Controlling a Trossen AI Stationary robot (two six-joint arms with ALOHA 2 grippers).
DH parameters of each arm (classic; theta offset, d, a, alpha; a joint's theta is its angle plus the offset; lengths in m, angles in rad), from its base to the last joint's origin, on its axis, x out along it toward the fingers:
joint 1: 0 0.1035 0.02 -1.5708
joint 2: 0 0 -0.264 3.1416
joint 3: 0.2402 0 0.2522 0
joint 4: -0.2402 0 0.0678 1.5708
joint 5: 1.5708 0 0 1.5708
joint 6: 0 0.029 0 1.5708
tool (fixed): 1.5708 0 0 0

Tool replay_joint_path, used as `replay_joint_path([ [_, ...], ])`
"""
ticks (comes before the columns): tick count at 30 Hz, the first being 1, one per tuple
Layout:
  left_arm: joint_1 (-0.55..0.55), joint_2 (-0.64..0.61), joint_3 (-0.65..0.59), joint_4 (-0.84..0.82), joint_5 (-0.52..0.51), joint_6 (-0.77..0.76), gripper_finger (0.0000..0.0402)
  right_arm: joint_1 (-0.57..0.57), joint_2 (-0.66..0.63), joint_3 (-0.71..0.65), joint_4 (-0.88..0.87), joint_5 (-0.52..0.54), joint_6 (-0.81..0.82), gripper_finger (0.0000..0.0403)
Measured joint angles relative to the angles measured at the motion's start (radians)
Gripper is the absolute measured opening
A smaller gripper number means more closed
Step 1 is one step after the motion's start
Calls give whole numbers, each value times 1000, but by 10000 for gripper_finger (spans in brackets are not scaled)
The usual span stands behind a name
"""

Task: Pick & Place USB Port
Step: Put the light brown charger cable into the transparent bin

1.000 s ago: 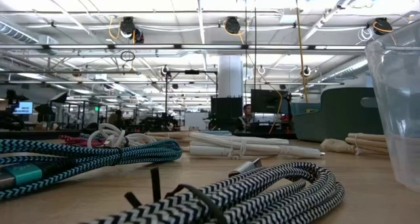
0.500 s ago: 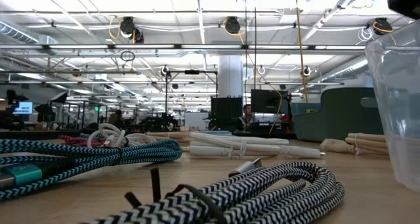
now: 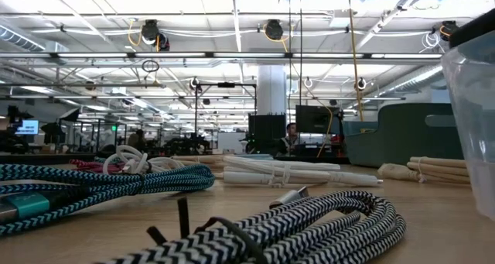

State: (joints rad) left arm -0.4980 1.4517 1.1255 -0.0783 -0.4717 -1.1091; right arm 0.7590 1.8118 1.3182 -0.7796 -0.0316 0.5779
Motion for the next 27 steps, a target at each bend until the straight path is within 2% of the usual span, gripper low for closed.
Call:
replay_joint_path([
  [21,-1,0,0,0,2,0,127,-45,3,0,-26,7,-22,17],
  [27,-1,0,0,-1,3,3,127,-50,2,-68,28,-4,-7,15],
])
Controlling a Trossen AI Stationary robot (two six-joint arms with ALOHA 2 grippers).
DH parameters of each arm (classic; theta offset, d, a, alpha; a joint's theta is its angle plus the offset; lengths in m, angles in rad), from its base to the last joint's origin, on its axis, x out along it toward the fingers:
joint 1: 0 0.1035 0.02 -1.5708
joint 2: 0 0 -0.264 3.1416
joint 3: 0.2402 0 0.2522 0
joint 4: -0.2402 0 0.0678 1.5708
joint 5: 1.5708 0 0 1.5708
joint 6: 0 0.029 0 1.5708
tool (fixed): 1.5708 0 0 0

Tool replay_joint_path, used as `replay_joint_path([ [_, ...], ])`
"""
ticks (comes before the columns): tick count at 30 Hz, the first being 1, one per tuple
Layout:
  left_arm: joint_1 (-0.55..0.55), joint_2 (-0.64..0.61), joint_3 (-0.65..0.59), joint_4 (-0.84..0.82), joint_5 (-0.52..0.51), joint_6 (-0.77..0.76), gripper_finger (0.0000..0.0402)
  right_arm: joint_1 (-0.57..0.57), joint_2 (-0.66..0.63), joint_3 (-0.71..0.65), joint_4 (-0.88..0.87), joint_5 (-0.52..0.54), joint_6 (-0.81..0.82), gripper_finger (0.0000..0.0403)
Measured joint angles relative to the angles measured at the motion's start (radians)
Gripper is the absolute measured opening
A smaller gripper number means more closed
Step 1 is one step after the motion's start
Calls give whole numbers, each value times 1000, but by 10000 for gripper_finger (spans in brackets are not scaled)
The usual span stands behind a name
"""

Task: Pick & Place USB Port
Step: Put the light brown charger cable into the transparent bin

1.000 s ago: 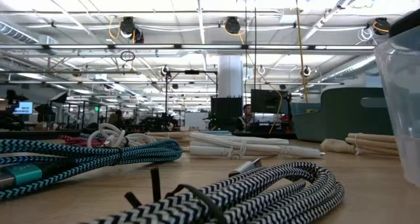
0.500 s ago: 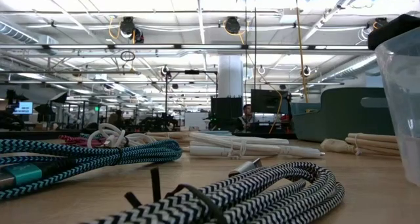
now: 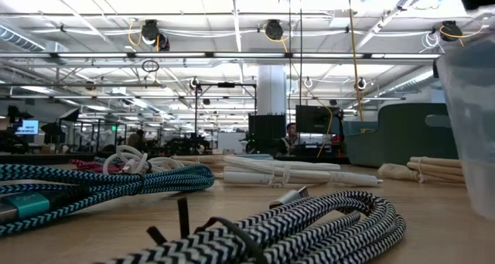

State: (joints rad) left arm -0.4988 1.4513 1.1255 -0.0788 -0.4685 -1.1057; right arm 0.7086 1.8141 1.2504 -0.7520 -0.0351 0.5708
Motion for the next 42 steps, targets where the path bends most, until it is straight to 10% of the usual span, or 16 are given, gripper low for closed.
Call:
replay_joint_path([
  [22,0,0,0,-1,0,1,127,0,-10,-38,44,-50,15,22],
  [42,10,0,0,-8,-4,2,127,-4,-45,-36,53,-52,9,133],
])
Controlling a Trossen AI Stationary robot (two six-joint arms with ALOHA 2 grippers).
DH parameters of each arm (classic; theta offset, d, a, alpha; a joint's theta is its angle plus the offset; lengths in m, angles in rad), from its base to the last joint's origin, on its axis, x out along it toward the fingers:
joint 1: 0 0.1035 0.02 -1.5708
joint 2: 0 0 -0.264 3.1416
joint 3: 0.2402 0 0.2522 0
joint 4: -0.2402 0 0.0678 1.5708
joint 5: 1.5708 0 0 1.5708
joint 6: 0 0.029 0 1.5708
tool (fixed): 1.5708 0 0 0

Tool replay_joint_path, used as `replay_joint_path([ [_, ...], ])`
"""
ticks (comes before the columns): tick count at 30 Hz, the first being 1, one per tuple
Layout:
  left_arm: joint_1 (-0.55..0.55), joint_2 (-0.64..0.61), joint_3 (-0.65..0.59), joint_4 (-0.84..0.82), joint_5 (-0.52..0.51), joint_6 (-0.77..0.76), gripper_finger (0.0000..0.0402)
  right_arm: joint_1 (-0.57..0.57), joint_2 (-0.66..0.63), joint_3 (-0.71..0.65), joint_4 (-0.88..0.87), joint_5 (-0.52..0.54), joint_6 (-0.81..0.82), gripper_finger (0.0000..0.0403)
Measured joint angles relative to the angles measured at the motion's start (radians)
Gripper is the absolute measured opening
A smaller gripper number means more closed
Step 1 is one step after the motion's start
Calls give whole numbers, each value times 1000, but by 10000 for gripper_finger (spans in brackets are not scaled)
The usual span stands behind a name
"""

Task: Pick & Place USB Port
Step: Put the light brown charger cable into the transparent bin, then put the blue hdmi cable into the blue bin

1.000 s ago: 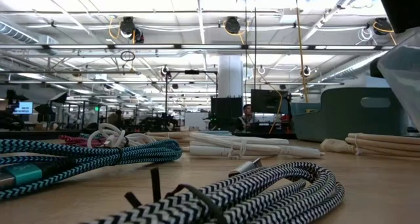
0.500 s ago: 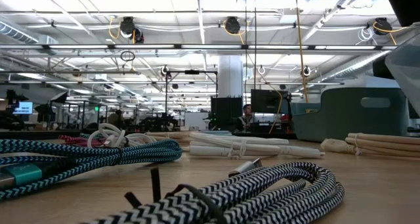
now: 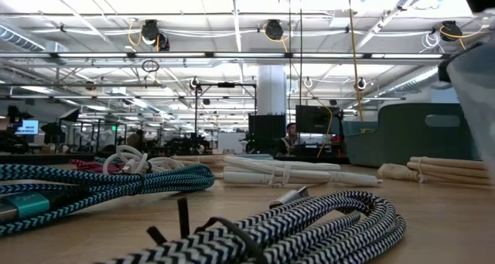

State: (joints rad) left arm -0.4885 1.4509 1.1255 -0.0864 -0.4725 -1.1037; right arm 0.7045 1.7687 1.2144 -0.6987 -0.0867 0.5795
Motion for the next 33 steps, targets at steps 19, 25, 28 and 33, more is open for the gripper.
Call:
replay_joint_path([
  [19,39,0,0,0,22,29,127,-63,-337,2,252,232,64,128],
  [25,61,0,0,1,52,39,127,-111,-393,2,451,278,5,128],
  [28,83,-6,0,-4,81,57,127,-149,-405,2,523,316,-27,128],
  [33,161,-37,0,-63,143,104,127,-222,-408,2,558,398,-89,128],
])
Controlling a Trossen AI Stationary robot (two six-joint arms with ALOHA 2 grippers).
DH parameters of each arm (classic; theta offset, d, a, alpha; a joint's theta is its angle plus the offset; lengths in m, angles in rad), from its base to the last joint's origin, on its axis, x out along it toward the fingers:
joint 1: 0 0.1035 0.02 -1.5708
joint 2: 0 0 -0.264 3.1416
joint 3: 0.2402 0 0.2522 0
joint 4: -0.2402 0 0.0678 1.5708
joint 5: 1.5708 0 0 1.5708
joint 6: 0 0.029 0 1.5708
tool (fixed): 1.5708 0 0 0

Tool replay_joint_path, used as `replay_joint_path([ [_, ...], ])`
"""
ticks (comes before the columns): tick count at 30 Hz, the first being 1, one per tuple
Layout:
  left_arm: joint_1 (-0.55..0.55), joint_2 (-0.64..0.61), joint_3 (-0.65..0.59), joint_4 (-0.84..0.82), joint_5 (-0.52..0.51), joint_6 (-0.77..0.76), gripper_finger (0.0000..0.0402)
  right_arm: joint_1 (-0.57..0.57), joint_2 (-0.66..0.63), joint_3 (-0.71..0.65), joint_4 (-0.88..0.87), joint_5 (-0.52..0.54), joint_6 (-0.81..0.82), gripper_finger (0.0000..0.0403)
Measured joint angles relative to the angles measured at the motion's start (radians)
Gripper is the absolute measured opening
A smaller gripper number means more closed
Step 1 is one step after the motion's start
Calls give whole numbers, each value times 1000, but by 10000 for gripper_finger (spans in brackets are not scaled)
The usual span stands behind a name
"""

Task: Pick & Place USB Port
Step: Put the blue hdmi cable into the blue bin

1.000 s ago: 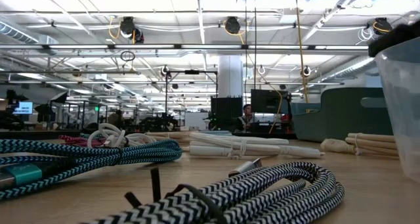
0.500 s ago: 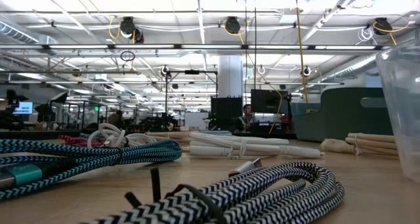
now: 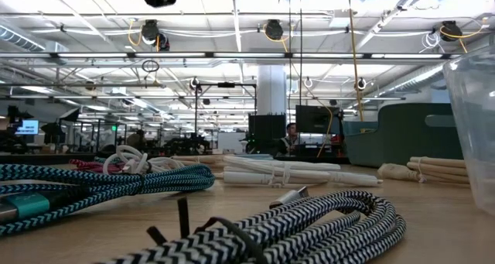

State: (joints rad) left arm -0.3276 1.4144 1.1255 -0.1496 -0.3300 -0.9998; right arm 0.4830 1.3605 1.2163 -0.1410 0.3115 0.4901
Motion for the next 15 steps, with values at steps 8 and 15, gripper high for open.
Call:
replay_joint_path([
  [8,193,-89,-1,-130,189,155,127,-164,0,0,2,5,-39,128],
  [15,375,-173,0,-304,244,296,127,-275,0,0,7,6,-22,128],
])
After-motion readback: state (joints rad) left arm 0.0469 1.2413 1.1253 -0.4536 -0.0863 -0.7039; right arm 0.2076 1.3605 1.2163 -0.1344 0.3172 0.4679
